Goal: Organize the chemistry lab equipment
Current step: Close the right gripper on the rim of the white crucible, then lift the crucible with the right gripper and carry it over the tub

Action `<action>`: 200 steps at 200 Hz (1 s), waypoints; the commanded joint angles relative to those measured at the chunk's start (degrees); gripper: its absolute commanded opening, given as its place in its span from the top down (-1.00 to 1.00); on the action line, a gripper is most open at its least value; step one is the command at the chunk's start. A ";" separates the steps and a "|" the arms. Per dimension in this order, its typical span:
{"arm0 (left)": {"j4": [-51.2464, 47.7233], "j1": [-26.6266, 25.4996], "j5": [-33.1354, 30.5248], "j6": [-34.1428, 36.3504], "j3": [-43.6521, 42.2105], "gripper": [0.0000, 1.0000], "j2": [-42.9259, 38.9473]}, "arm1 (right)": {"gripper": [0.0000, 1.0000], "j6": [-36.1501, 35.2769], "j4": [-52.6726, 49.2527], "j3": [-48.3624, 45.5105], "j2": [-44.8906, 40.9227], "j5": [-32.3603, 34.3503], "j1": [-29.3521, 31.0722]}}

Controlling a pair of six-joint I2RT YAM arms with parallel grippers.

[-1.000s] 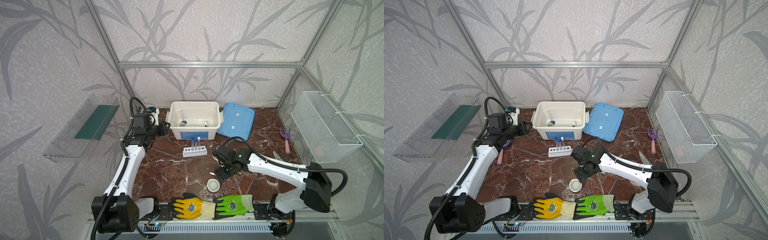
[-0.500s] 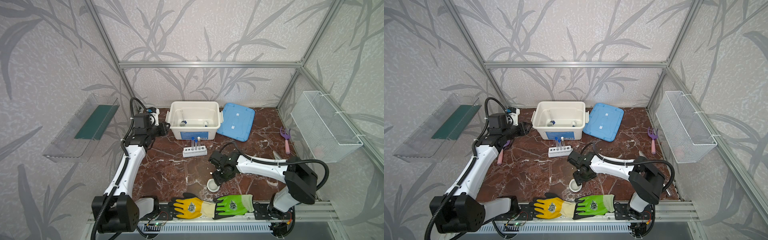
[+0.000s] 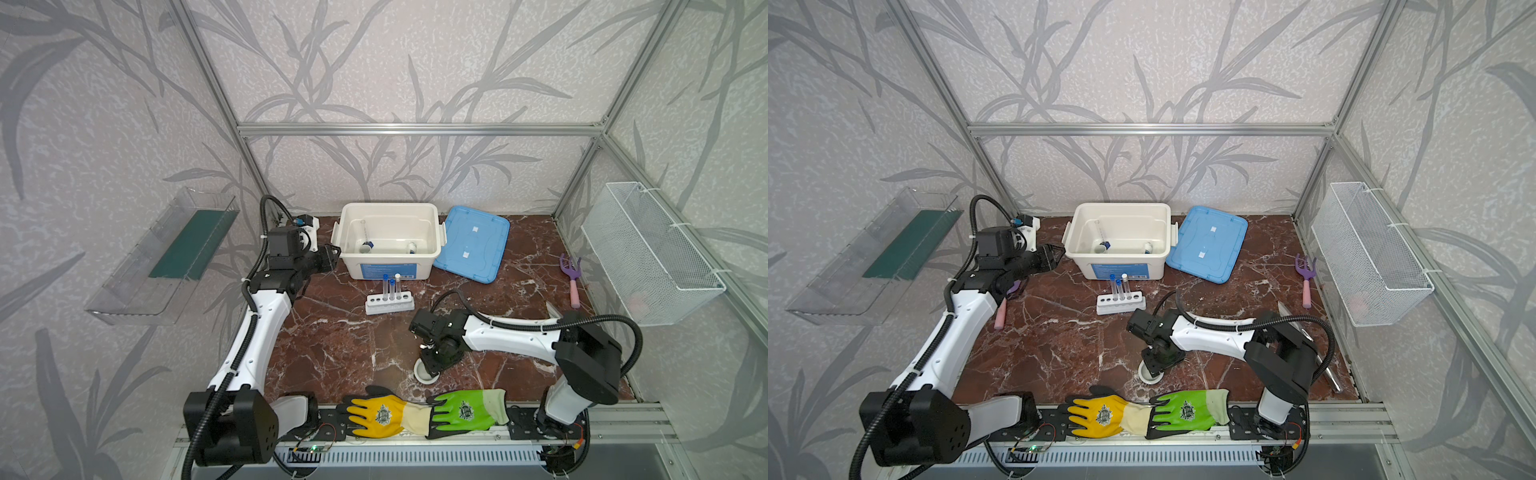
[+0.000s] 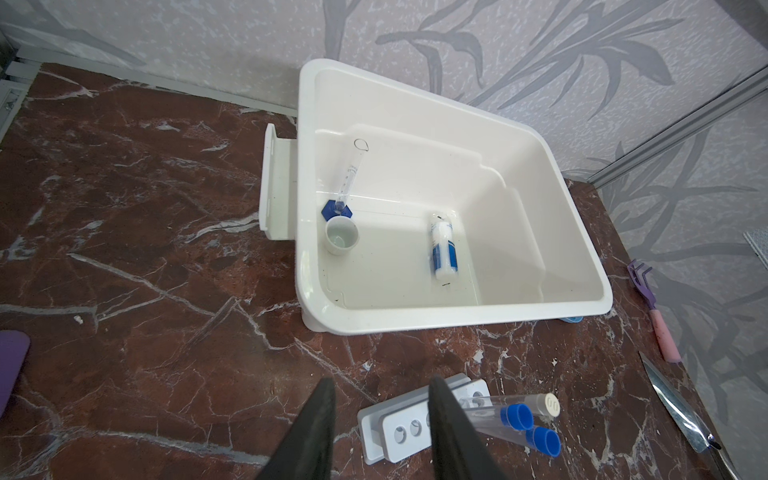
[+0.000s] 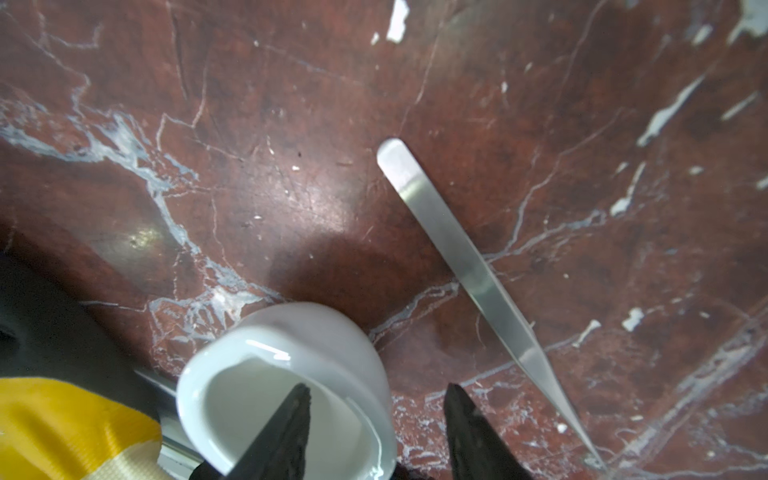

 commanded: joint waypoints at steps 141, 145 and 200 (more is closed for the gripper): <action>0.53 0.24 0.77 -0.08 -0.43 0.23 0.75 | 0.76 -0.84 -5.07 9.13 4.12 2.35 0.56; 0.54 0.24 0.75 -0.05 -0.38 0.23 0.74 | 0.77 -0.89 -5.33 9.33 4.11 2.35 0.56; 0.53 0.33 0.83 0.16 -0.35 0.23 1.30 | 0.78 -5.79 -15.54 19.99 3.57 3.82 -1.90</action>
